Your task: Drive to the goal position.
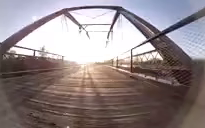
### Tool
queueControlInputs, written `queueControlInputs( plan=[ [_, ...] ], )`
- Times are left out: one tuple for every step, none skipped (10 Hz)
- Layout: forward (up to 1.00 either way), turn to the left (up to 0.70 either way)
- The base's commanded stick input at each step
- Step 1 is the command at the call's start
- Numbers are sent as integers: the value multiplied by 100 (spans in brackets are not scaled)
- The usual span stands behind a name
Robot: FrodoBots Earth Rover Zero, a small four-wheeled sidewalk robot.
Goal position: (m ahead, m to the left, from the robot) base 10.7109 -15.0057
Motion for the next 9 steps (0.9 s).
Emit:
queueControlInputs(
  plan=[
    [70,0],
    [70,0],
    [70,0],
    [70,0],
    [70,0],
    [70,0],
    [70,0],
    [70,0],
    [70,0]
  ],
)
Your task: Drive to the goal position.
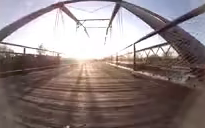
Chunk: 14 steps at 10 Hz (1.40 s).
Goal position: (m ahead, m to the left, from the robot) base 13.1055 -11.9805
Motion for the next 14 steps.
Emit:
queueControlInputs(
  plan=[
    [70,0],
    [70,0],
    [70,0],
    [70,0],
    [70,0],
    [70,0],
    [70,0],
    [70,0],
    [70,0],
    [70,0],
    [70,0],
    [70,0],
    [70,0],
    [70,0]
  ],
)
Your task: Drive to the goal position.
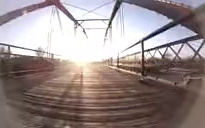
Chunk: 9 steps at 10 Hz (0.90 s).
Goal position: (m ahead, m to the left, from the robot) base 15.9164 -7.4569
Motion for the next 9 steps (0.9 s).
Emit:
queueControlInputs(
  plan=[
    [70,0],
    [70,0],
    [70,0],
    [70,0],
    [70,0],
    [70,0],
    [70,0],
    [70,0],
    [70,0]
  ],
)
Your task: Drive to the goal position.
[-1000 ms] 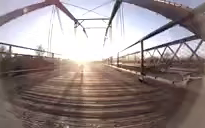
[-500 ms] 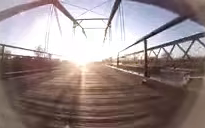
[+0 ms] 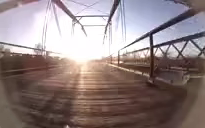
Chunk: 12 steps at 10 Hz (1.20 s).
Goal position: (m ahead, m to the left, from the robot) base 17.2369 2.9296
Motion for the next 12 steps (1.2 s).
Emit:
queueControlInputs(
  plan=[
    [70,0],
    [70,0],
    [70,0],
    [70,0],
    [70,0],
    [70,0],
    [70,0],
    [70,0],
    [70,0],
    [70,0],
    [70,0],
    [70,0]
  ],
)
